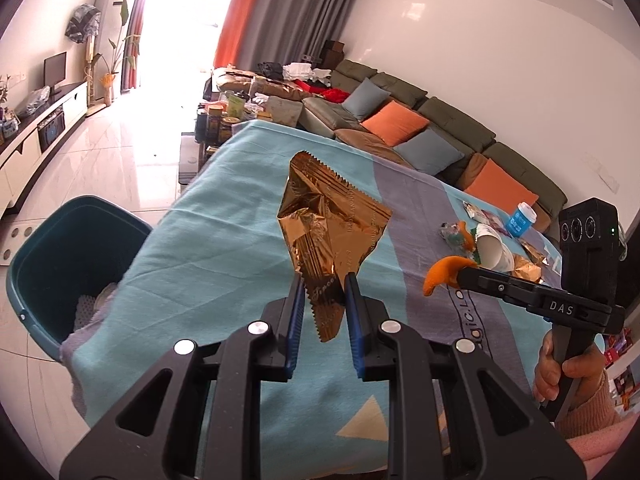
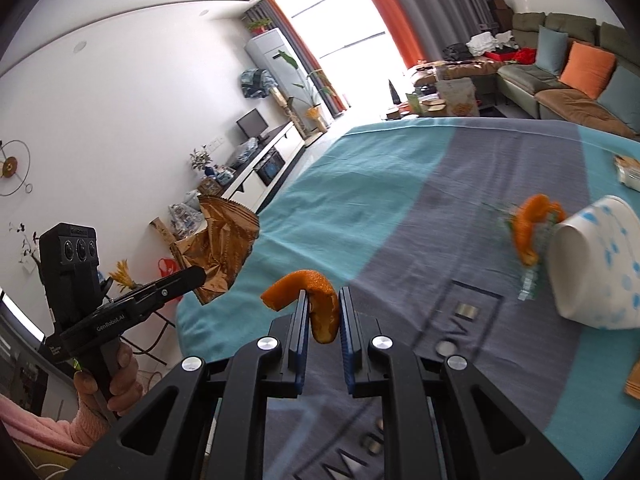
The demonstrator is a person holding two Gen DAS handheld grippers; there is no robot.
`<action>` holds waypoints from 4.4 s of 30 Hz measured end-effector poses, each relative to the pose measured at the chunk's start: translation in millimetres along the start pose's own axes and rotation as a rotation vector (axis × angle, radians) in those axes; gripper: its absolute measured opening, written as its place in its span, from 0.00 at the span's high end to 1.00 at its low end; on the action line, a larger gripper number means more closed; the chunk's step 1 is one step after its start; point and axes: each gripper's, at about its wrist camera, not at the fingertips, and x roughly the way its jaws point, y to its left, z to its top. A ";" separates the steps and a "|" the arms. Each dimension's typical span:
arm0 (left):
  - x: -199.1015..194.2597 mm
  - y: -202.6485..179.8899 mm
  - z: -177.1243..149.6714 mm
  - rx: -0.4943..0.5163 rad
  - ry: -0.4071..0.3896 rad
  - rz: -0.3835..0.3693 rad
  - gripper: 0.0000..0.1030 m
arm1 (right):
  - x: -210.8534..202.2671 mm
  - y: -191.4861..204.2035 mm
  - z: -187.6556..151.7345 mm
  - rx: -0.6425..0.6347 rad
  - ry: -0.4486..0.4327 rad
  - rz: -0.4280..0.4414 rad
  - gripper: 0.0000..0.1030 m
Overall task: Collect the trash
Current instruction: 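Carry the gold wrapper and orange peel with both grippers over the teal bin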
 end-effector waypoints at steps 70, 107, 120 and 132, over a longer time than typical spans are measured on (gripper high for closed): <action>-84.9 141.0 2.4 -0.181 -0.080 0.323 0.80 | 145.7 123.6 53.0 -0.198 0.175 0.196 0.87; -59.5 162.5 5.2 -0.224 -0.042 0.391 0.80 | 191.2 150.4 60.0 -0.238 0.246 0.184 0.87; -47.1 173.1 4.4 -0.249 -0.016 0.406 0.80 | 207.6 159.6 55.4 -0.253 0.278 0.166 0.87; -37.6 181.1 3.7 -0.266 -0.005 0.411 0.80 | 218.8 167.2 56.9 -0.261 0.296 0.147 0.87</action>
